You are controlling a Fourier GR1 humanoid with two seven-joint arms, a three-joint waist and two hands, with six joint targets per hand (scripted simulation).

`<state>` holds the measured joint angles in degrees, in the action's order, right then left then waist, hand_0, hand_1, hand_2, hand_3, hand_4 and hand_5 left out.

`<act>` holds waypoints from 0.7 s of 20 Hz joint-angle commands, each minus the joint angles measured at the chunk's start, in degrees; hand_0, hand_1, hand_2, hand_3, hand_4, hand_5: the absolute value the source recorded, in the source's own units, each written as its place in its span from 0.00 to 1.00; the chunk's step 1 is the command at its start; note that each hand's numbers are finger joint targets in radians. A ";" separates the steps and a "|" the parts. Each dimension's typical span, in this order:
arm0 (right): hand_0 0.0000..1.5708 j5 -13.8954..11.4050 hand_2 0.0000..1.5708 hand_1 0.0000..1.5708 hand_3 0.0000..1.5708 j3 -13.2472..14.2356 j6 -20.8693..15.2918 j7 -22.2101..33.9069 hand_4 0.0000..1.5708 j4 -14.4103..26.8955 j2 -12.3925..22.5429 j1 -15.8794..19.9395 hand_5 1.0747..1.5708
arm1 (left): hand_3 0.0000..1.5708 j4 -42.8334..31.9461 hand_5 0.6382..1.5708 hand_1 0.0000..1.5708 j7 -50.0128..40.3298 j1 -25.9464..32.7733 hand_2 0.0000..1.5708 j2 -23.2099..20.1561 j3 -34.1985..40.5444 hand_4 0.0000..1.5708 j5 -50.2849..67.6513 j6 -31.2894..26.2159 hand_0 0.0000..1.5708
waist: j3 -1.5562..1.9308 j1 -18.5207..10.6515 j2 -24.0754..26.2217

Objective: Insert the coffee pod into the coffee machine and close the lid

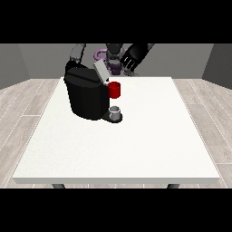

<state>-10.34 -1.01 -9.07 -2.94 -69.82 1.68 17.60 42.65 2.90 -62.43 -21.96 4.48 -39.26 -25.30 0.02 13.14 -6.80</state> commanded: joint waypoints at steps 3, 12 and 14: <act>0.00 -0.10 0.00 0.00 0.00 -1.84 0.94 -0.05 0.00 -5.40 -0.57 -0.16 1.00 | 0.80 -2.51 1.00 0.78 -0.70 -2.35 0.81 -2.84 1.24 0.31 -1.89 2.72 0.78 | -0.02 5.37 -3.26; 0.00 1.46 0.00 0.00 0.00 0.63 2.86 5.52 0.12 -7.97 2.18 4.61 1.00 | 0.79 -6.18 1.00 0.76 -1.46 -8.05 0.82 -6.43 3.98 0.31 -0.57 -1.24 0.76 | -0.01 7.54 -6.79; 0.00 0.34 0.00 0.00 0.00 2.98 -1.56 3.91 0.00 -4.60 1.28 7.41 1.00 | 0.78 -3.06 1.00 0.76 0.70 -6.57 0.81 -2.24 0.91 0.30 -2.05 1.19 0.76 | 0.00 2.42 -7.97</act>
<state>-10.09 0.21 -9.03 0.77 -75.62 2.96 22.74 38.87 2.96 -68.83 -25.84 6.65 -40.52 -24.67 0.01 17.69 -13.65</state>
